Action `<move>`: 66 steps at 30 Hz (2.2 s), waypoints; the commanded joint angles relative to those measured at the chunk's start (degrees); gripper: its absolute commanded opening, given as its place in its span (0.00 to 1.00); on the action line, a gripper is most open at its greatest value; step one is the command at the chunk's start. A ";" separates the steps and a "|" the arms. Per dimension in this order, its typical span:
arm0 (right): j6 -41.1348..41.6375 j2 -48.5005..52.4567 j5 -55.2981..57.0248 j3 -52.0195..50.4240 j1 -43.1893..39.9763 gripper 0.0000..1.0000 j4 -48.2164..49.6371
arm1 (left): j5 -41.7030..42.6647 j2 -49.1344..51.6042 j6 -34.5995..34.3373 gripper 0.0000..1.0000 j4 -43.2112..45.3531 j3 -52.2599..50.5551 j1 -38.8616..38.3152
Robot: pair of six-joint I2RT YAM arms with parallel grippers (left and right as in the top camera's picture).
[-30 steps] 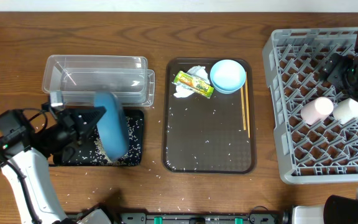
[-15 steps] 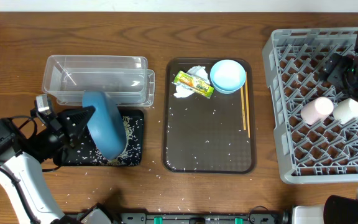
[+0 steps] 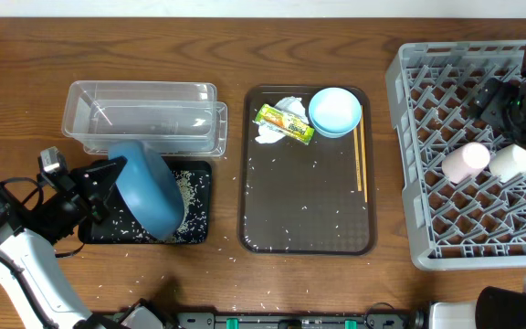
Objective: Sort waste into correct bins and load items into the dishwasher rack
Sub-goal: 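Tilt the blue bowl with the left gripper to dump rice onto black tray, then carry the empty blue bowl back and set it on the brown tray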
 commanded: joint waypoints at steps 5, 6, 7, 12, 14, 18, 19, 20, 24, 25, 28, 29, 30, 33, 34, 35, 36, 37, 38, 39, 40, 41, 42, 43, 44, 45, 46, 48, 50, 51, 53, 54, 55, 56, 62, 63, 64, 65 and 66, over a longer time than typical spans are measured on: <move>0.00 0.02 0.35 0.39 -0.28 0.99 0.02 | 2.73 -0.44 1.81 0.06 1.33 -0.09 0.28; 0.02 0.02 0.35 0.39 -0.28 0.99 0.02 | 2.80 -0.59 1.79 0.06 -1.31 -0.09 0.17; 0.02 0.02 0.35 0.39 -0.28 0.99 0.00 | 2.80 -0.85 1.88 0.06 -4.33 -0.09 0.13; 0.00 0.02 0.35 0.39 -0.28 0.99 0.00 | 2.82 -1.44 7.15 0.06 -3.45 -0.09 0.13; 0.02 0.02 0.35 0.39 -0.28 0.99 0.02 | 2.78 -1.81 7.78 0.06 -6.60 -0.07 0.02; 0.00 0.02 0.35 0.39 -0.28 0.99 0.02 | 2.78 -2.78 13.90 0.06 -5.62 -0.09 0.09; 0.00 0.02 0.35 0.39 -0.28 0.99 0.02 | 2.78 -2.91 12.94 0.06 -7.74 -0.07 0.09; 0.02 0.02 0.35 0.39 -0.28 0.99 0.02 | 2.75 -3.08 13.03 0.06 -8.59 -0.07 0.09; 0.02 0.02 0.35 0.39 -0.28 0.99 0.02 | 2.80 -3.50 13.53 0.06 -7.15 -0.07 0.09; 0.00 0.02 0.35 0.39 -0.28 0.99 0.02 | 2.80 -3.85 13.40 0.06 -9.70 -0.07 0.09; 0.02 0.02 0.35 0.39 -0.28 0.99 0.02 | 2.75 -5.81 17.92 0.06 -9.18 -0.07 0.09; 0.02 0.02 0.35 0.39 -0.26 0.99 0.02 | 2.80 -6.40 17.57 0.06 -9.20 -0.07 0.09; 0.00 0.02 0.35 0.39 -0.28 0.99 0.00 | 2.80 -6.99 15.41 0.06 -10.80 -0.07 0.09; 0.02 0.02 0.35 0.39 -0.28 0.99 0.02 | 2.40 -9.40 15.98 0.06 -7.48 -0.04 0.09; 0.00 0.02 0.37 0.39 -0.28 0.99 0.00 | 2.19 -9.77 15.50 0.06 -6.64 -0.04 0.07; 0.00 0.02 0.35 0.39 -0.28 0.99 0.00 | 2.71 -10.40 13.92 0.06 -7.21 -0.04 0.00; 0.00 0.02 0.37 0.39 -0.28 0.99 0.02 | 2.80 -11.21 11.56 0.06 -8.61 0.00 -0.22; 0.00 0.02 0.35 0.39 -0.28 0.99 0.02 | 2.80 -12.09 10.60 0.06 -8.85 0.04 -0.44; 0.00 0.02 0.35 0.39 -0.28 0.99 0.02 | 2.78 -13.29 11.10 0.06 -8.07 0.20 -0.81; 0.02 0.02 0.35 0.39 -0.28 0.99 0.00 | 2.78 -14.36 11.69 0.06 -6.56 0.28 -1.25; 0.00 0.02 0.37 0.39 -0.28 0.99 0.02 | 2.78 -15.96 11.32 0.06 -5.09 0.42 -2.08; 0.00 0.02 0.35 0.39 -0.28 0.99 0.00 | 2.78 -17.16 10.56 0.06 -4.81 0.72 -2.84; 0.02 0.02 0.35 0.39 -0.28 0.99 0.02 | 2.78 -18.45 9.79 0.06 -4.11 1.29 -3.96; 0.00 0.02 0.37 0.39 -0.28 0.99 0.00 | 2.78 -19.54 9.16 0.06 -3.04 1.88 -5.09; 0.02 0.02 0.35 0.39 -0.28 0.99 0.02 | 2.71 -20.63 8.33 0.06 -1.53 2.47 -6.43; 0.00 0.02 0.35 0.39 -0.28 0.99 0.00 | 1.49 -21.73 5.77 0.06 0.72 3.21 -8.15; 0.00 0.02 0.35 0.39 -0.28 0.99 0.02 | -1.27 -22.69 1.31 0.06 3.10 3.96 -10.12; 0.02 0.02 0.35 0.39 -0.28 0.99 0.02 | -6.01 -24.09 -6.60 0.06 7.76 4.90 -14.38; 0.00 0.02 0.35 0.39 -0.28 0.99 0.02 | -8.37 -25.11 -13.70 0.06 14.71 5.33 -20.11; 0.00 0.02 0.35 0.39 -0.28 0.99 0.00 | -9.25 -25.42 -16.92 0.06 17.79 5.33 -22.82; 0.00 0.02 0.35 0.39 -0.28 0.99 0.00 | -11.89 -25.55 -21.59 0.06 23.02 5.33 -29.07; 0.00 0.02 0.35 0.39 -0.28 0.99 0.02 | -14.01 -25.51 -22.88 0.06 24.74 5.33 -32.59; 0.02 0.02 0.35 0.39 -0.28 0.99 0.02 | -16.48 -25.44 -23.39 0.06 25.27 5.33 -35.69; 0.00 0.02 0.35 0.39 -0.28 0.99 0.00 | -19.67 -25.33 -23.56 0.06 25.18 5.33 -39.43; 0.00 0.02 0.35 0.39 -0.28 0.99 0.02 | -36.41 -21.77 -24.37 0.06 24.37 5.33 -60.39; 0.00 0.02 0.35 0.39 -0.28 0.99 0.00 | -39.26 -20.61 -24.37 0.06 24.39 5.33 -63.91; 0.00 0.02 0.35 0.39 -0.28 0.99 0.00 | -41.68 -19.45 -24.30 0.06 24.41 5.33 -66.79; 0.00 0.02 0.35 0.39 -0.28 0.99 0.00 | -44.41 -17.94 -23.74 0.06 24.44 5.33 -70.03; 0.02 0.02 0.35 0.39 -0.26 0.99 0.02 | -46.75 -16.57 -22.77 0.06 24.44 5.33 -72.59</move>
